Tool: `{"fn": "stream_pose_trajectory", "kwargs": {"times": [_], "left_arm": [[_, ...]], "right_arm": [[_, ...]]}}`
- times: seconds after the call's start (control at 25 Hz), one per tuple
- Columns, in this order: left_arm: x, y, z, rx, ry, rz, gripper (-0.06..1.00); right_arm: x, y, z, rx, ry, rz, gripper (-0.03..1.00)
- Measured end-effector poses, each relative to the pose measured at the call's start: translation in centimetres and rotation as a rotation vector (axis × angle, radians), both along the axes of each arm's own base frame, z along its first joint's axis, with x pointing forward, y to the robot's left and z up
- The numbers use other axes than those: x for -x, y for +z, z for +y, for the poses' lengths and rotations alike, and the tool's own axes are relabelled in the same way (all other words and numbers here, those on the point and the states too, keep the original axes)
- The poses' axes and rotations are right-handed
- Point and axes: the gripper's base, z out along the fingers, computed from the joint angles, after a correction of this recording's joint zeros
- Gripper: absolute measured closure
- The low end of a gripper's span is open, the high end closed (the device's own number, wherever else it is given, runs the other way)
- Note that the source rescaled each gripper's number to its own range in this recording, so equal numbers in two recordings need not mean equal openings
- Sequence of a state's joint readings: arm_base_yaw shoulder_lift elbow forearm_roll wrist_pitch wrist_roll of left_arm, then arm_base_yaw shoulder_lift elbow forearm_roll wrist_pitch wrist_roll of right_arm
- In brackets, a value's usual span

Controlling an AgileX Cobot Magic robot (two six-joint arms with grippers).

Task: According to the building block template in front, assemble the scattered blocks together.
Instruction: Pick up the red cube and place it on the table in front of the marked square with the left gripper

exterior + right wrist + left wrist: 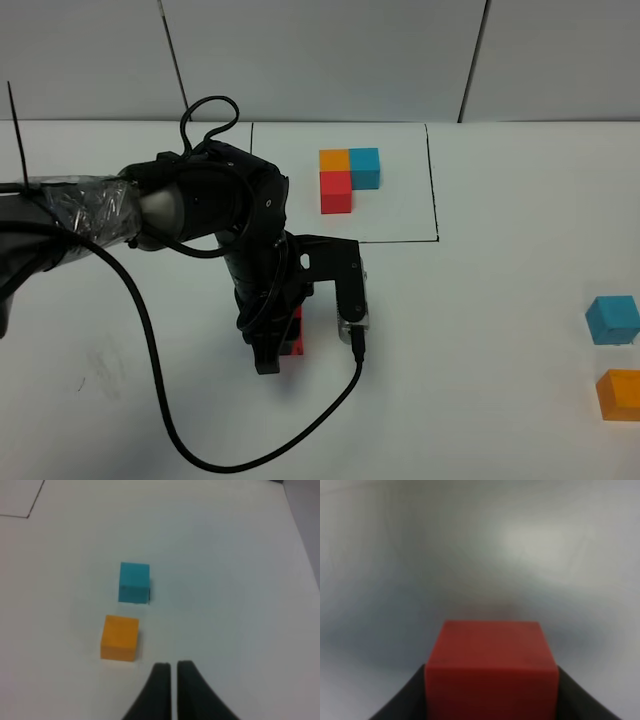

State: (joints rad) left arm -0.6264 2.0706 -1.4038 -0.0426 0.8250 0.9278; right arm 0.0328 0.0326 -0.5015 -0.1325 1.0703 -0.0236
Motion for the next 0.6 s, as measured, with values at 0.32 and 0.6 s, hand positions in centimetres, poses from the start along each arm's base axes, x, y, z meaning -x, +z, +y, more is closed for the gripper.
{"fn": "stream_pose_trajectory", "kwargs": {"times": [0.32, 0.6], "left_arm": [[-0.3, -1.6, -0.2, -0.005, 0.002, 0.003, 0.48], [-0.4, -2.5, -0.4, -0.009, 0.006, 0.021, 0.48]], "right_arm": [[0.0, 0.0, 0.0, 0.0, 0.0, 0.0, 0.97], [0.0, 0.0, 0.0, 0.0, 0.0, 0.0, 0.97]]}}
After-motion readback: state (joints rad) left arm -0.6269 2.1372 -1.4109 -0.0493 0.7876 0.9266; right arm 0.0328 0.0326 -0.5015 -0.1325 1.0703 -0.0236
